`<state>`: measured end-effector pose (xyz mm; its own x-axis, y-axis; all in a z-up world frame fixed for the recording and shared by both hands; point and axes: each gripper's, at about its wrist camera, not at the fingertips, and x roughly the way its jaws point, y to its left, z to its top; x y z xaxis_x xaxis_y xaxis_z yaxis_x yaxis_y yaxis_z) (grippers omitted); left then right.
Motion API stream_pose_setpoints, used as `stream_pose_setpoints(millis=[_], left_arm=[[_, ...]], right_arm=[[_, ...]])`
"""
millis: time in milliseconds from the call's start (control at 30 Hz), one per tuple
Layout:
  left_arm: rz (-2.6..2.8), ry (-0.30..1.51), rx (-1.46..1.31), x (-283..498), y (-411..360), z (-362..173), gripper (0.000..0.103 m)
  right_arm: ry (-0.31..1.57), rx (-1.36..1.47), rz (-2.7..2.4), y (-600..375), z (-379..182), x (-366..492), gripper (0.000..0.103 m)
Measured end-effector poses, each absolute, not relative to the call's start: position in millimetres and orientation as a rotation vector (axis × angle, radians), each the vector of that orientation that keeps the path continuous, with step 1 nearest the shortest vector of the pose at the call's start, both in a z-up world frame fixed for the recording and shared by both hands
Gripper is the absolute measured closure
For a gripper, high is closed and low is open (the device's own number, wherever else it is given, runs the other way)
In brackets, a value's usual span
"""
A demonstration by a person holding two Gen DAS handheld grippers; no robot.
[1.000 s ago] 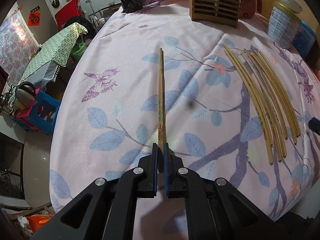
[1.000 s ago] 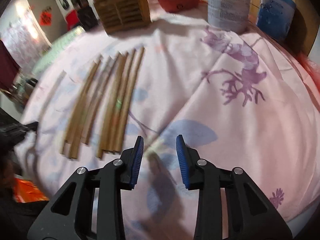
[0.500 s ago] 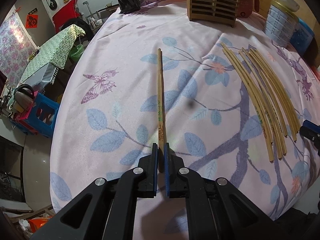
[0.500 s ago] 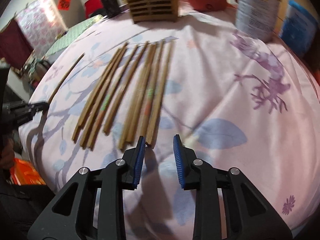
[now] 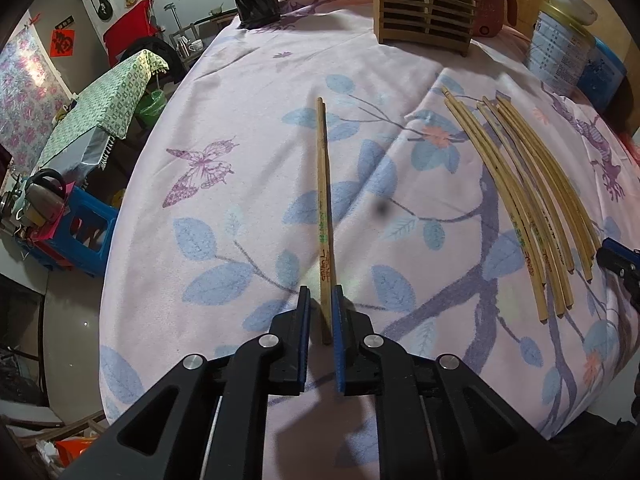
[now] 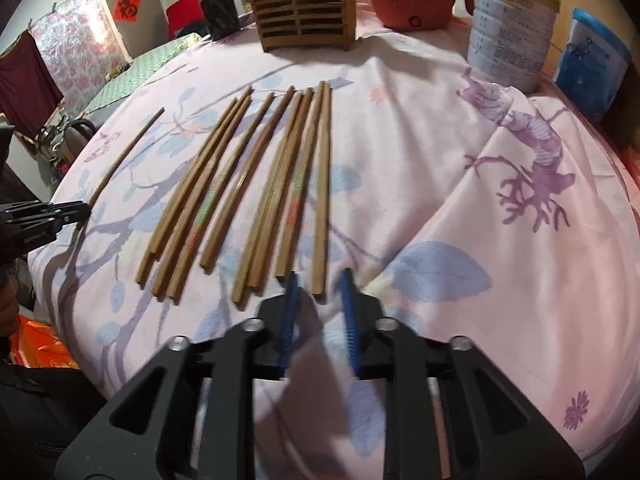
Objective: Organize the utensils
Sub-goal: 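Close the right tool on a chopstick while the left tool holds its chopstick, then carry both chopsticks to the wooden holder and open both tools to drop them in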
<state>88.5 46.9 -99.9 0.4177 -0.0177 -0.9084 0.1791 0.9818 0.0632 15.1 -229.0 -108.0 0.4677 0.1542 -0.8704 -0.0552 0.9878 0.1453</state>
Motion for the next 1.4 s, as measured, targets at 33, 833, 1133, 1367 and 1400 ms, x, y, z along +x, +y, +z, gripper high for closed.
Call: stream_pose_setpoints(millis=[33,833,1133,1367,1400], left_arm=[[-0.13,1.136,0.15,89,48,-100,0.093],[-0.288,0.887,0.112,101,50,40,0.097],[-0.389,0.912,0.128,111,40,55,0.097],[-0.397,0.886,0.091,152,14,90,0.097],[-0.401,0.885,0.083,159,11,96,0.097]], right_arm=[[1.078,0.128,0.135,-232,-109,15,0.096],[0.655,0.188,0.032,-230,67,8,0.096],[0.627,0.18,0.0,-226,86,-1,0.096],[0.572,0.192,0.074,-248,105,46,0.096],[0.563,0.197,0.084,-251,109,55,0.096]])
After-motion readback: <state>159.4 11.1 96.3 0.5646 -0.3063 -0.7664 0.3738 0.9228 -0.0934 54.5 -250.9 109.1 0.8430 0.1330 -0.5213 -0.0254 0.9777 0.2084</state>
